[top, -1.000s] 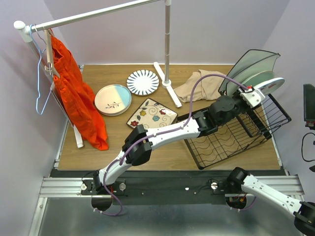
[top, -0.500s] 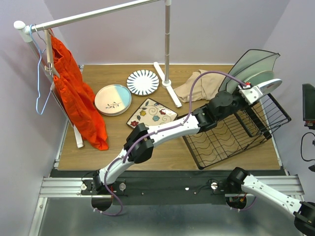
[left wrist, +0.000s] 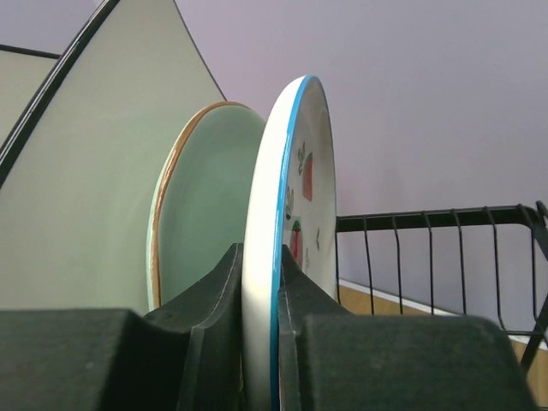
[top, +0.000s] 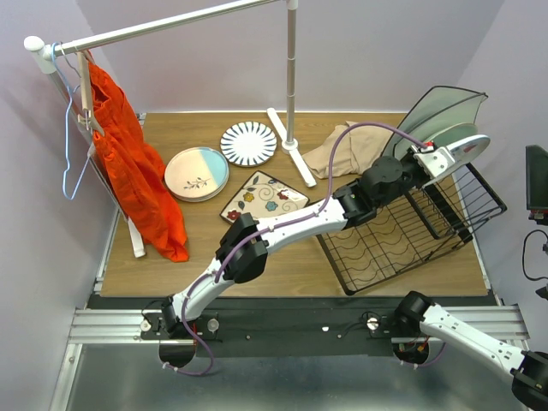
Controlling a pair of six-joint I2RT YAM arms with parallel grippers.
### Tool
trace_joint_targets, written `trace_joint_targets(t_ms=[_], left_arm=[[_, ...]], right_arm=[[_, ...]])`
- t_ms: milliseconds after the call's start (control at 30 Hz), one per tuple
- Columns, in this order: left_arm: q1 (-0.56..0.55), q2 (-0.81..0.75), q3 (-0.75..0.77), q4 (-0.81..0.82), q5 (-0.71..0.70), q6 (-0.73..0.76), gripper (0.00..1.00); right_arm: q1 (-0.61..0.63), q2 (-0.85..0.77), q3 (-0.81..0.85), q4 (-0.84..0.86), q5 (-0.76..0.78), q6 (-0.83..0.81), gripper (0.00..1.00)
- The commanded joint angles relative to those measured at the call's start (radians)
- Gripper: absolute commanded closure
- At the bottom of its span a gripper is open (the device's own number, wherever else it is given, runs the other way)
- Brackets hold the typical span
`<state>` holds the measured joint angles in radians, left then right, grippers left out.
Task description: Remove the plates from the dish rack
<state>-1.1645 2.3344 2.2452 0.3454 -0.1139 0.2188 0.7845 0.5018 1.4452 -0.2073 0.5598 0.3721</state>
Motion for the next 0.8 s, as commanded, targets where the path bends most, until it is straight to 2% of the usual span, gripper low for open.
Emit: trace_joint_targets(t_ms=[0, 100, 300, 767], left_arm=[[-0.03, -0.021, -0.035, 0.032, 0.005, 0.011, 0.86], [-0.043, -0.029, -0.047, 0.052, -0.041, 0.066, 1.0], [-0.083, -0.032, -0.03, 0.078, -0.113, 0.145, 1.0], [-0.098, -0.089, 0.022, 0.116, -0.104, 0.125, 1.0]], right_arm=[[0.004, -0.002, -0.011, 0.017, 0.012, -0.019, 0.05], [0.005, -0.008, -0.016, 0.019, 0.018, -0.024, 0.05], [0.005, -0.008, -0.019, 0.023, 0.023, -0.029, 0.05], [0.005, -0.002, -0.006, 0.045, -0.047, -0.094, 0.02]])
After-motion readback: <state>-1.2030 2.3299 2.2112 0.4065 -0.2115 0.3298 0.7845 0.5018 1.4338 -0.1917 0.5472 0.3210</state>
